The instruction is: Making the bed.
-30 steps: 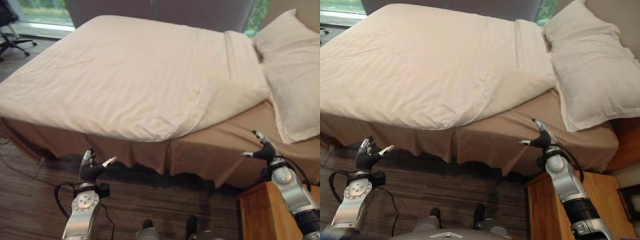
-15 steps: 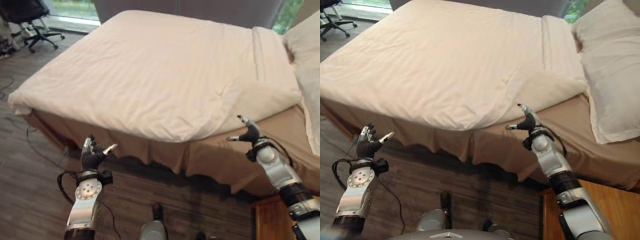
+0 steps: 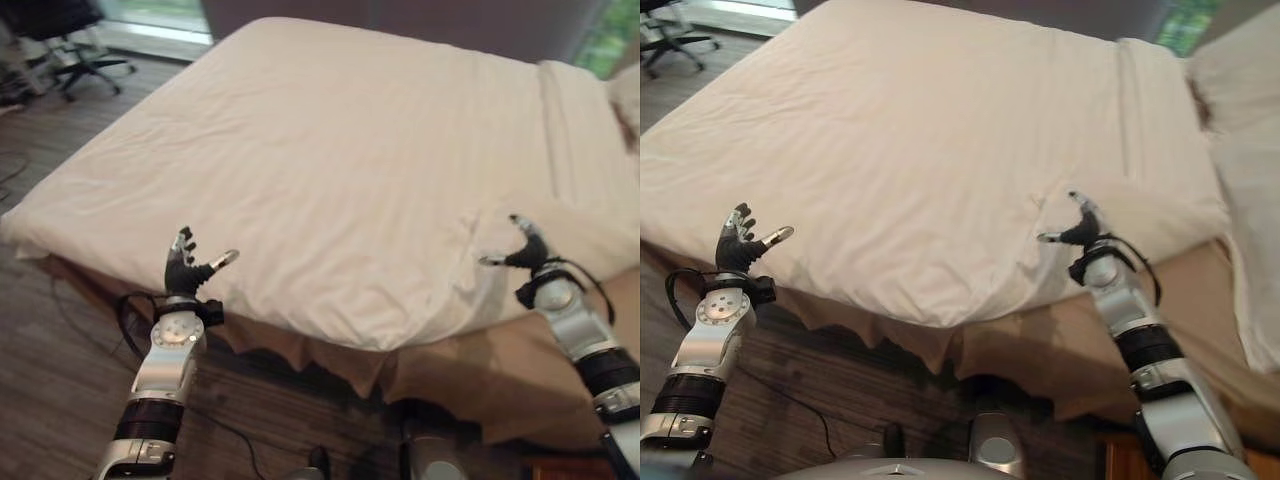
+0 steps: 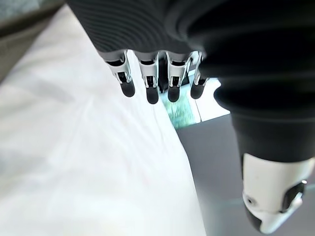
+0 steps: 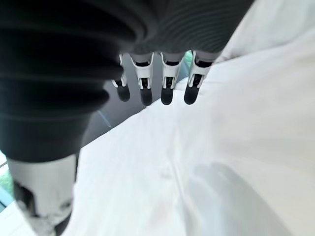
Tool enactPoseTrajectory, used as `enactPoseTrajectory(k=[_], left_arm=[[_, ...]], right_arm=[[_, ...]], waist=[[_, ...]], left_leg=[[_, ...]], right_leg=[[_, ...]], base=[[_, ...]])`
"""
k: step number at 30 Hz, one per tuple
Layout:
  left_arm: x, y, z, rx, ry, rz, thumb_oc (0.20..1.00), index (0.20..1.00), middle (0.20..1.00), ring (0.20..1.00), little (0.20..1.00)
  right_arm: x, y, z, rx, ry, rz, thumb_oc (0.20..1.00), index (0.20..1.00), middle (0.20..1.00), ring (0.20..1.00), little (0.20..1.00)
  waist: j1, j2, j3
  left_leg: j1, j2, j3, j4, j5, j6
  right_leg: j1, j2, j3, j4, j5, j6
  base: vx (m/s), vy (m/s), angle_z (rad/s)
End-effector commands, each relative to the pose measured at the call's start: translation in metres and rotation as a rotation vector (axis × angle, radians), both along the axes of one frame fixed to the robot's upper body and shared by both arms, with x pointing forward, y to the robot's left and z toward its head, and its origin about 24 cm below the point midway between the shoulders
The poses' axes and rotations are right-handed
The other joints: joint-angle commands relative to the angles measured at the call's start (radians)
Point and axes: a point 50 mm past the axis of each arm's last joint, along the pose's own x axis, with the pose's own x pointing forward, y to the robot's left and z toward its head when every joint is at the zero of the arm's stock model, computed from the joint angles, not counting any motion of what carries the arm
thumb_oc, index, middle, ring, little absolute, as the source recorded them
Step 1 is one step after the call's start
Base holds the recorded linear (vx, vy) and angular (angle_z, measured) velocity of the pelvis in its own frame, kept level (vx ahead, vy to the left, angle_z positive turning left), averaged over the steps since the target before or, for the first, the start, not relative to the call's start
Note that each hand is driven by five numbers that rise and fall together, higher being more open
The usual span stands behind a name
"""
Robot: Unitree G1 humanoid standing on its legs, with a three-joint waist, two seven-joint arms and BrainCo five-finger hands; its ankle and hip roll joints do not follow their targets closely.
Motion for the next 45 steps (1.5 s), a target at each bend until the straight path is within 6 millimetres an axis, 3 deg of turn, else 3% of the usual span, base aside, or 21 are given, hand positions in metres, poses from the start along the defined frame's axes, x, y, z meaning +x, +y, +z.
enactPoseTrajectory(k=[1,3,5,7,12,19,22,23,27,28,32,38,40,41,43,45], left_arm=[[0.004,-0.011,0.033,0.034,-0.163,-0.090,1.000,1.000,1.000,1.000,1.000],[-0.001,-0.012,0.021,0.021,-0.128,-0.076,1.000,1.000,1.000,1.000,1.000],[-0.005,-0.007,0.014,0.008,-0.101,-0.048,1.000,1.000,1.000,1.000,1.000],[-0.002,-0.009,0.009,-0.027,-0.094,-0.040,1.000,1.000,1.000,1.000,1.000],[0.017,-0.019,0.012,-0.039,-0.097,-0.057,1.000,1.000,1.000,1.000,1.000],[0.043,-0.034,0.032,-0.018,-0.144,-0.088,1.000,1.000,1.000,1.000,1.000],[0.059,-0.042,0.043,-0.002,-0.161,-0.102,1.000,1.000,1.000,1.000,1.000],[0.064,-0.047,0.046,0.006,-0.163,-0.113,1.000,1.000,1.000,1.000,1.000],[0.064,-0.048,0.047,0.006,-0.165,-0.113,1.000,1.000,1.000,1.000,1.000],[0.076,-0.061,0.053,0.005,-0.164,-0.142,1.000,1.000,1.000,1.000,1.000],[0.073,-0.061,0.045,0.010,-0.139,-0.139,1.000,1.000,1.000,1.000,1.000],[0.061,-0.056,0.030,-0.008,-0.111,-0.123,1.000,1.000,1.000,1.000,1.000],[0.055,-0.054,0.024,-0.023,-0.102,-0.114,1.000,1.000,1.000,1.000,1.000],[0.037,-0.045,0.005,-0.051,-0.060,-0.094,1.000,1.000,1.000,1.000,1.000],[0.022,-0.040,-0.009,-0.051,-0.012,-0.092,1.000,1.000,1.000,1.000,1.000],[0.011,-0.032,-0.018,-0.062,0.020,-0.073,1.000,1.000,1.000,1.000,1.000]], right_arm=[[0.011,0.000,0.050,-0.190,-0.165,-0.011,1.000,1.000,1.000,1.000,1.000],[0.010,-0.006,0.051,-0.226,-0.167,-0.036,1.000,1.000,1.000,1.000,1.000],[0.013,-0.021,0.078,-0.536,-0.148,-0.096,1.000,1.000,1.000,1.000,1.000],[0.020,-0.022,0.082,-0.629,-0.116,-0.117,1.000,1.000,1.000,1.000,1.000],[0.033,-0.023,0.090,-0.619,-0.092,-0.166,1.000,1.000,1.000,1.000,1.000],[0.048,-0.011,0.093,-0.577,-0.092,-0.179,1.000,1.000,1.000,1.000,1.000],[0.051,-0.016,0.092,-0.563,-0.064,-0.225,1.000,1.000,1.000,1.000,1.000],[0.052,-0.018,0.088,-0.564,-0.041,-0.234,0.915,0.915,0.915,0.915,0.915],[0.052,-0.018,0.089,-0.565,-0.043,-0.234,0.915,0.915,0.915,0.915,0.915],[0.049,-0.030,0.071,-0.533,0.042,-0.292,0.200,0.200,0.200,0.200,0.200],[0.051,-0.018,0.065,-0.518,0.039,-0.242,0.200,0.200,0.200,0.200,0.200],[0.048,-0.006,0.057,-0.431,-0.017,-0.168,0.200,0.200,0.200,0.200,0.200],[0.043,-0.008,0.052,-0.391,-0.023,-0.159,0.200,0.200,0.200,0.200,0.200],[0.028,-0.015,0.036,-0.343,-0.030,-0.155,0.200,0.200,0.200,0.200,0.200],[0.015,-0.024,0.019,-0.329,0.006,-0.167,0.200,0.200,0.200,0.200,0.200],[0.005,-0.036,0.015,-0.317,0.012,-0.194,0.200,0.200,0.200,0.200,0.200]], waist=[[-0.033,-0.031,-0.055],[-0.036,-0.021,-0.065],[-0.028,-0.012,-0.075],[-0.025,-0.006,-0.071],[-0.041,0.017,-0.059],[-0.046,0.051,-0.031],[-0.053,0.076,-0.018],[-0.052,0.084,-0.013],[-0.053,0.086,-0.015],[-0.063,0.115,-0.016],[-0.072,0.120,-0.020],[-0.093,0.099,-0.044],[-0.098,0.091,-0.051],[-0.104,0.073,-0.068],[-0.103,0.061,-0.082],[-0.105,0.054,-0.091]], left_leg=[[-0.093,0.056,0.051,0.010,0.032,-0.030],[-0.101,0.068,0.038,0.010,0.037,-0.039],[-0.120,0.090,0.038,0.010,0.051,-0.062],[-0.139,0.100,0.034,0.010,0.064,-0.078],[-0.194,0.113,0.029,0.010,0.090,-0.099],[-0.288,0.123,0.020,0.010,0.126,-0.120],[-0.354,0.122,0.019,0.010,0.149,-0.131],[-0.370,0.121,0.019,0.010,0.155,-0.134],[-0.374,0.121,0.018,0.010,0.156,-0.134],[-0.399,0.120,0.033,0.010,0.164,-0.138],[-0.355,0.118,0.037,0.010,0.152,-0.129],[-0.278,0.115,0.053,0.010,0.115,-0.109],[-0.258,0.114,0.057,0.010,0.105,-0.104],[-0.215,0.110,0.067,0.010,0.082,-0.090],[-0.197,0.106,0.072,0.010,0.070,-0.081],[-0.183,0.104,0.077,0.010,0.064,-0.075]], right_leg=[[0.005,-0.039,-0.017,0.020,-0.121,0.046],[0.022,-0.033,-0.039,0.020,-0.139,0.040],[0.028,-0.027,-0.058,0.020,-0.158,0.038],[0.030,-0.024,-0.071,0.020,-0.167,0.033],[0.002,-0.019,-0.083,0.020,-0.173,0.026],[-0.078,-0.015,-0.094,0.020,-0.164,0.025],[-0.139,-0.016,-0.096,0.020,-0.152,0.025],[-0.152,-0.018,-0.098,0.020,-0.150,0.026],[-0.156,-0.018,-0.099,0.020,-0.149,0.026],[-0.181,-0.023,-0.101,0.020,-0.151,0.030],[-0.140,-0.020,-0.093,0.020,-0.161,0.029],[-0.077,-0.027,-0.083,0.020,-0.166,0.031],[-0.064,-0.030,-0.079,0.020,-0.167,0.031],[-0.035,-0.032,-0.067,0.020,-0.167,0.033],[-0.026,-0.032,-0.055,0.020,-0.166,0.034],[-0.020,-0.032,-0.046,0.020,-0.165,0.035]], base=[[0.19,-0.187,0.83],[0.15,-0.164,0.65],[0.16,-0.210,0.19],[0.07,-0.172,0.07],[0.00,-0.106,0.09],[-0.06,-0.088,0.02],[-0.07,-0.093,0.02],[-0.02,-0.060,0.07],[0.00,-0.025,0.01],[0.01,-0.073,0.01],[0.03,-0.005,0.06],[0.03,0.029,-0.01],[0.04,0.091,-0.03],[0.01,0.115,-0.12],[0.01,0.104,-0.15],[-0.01,0.068,-0.29]])
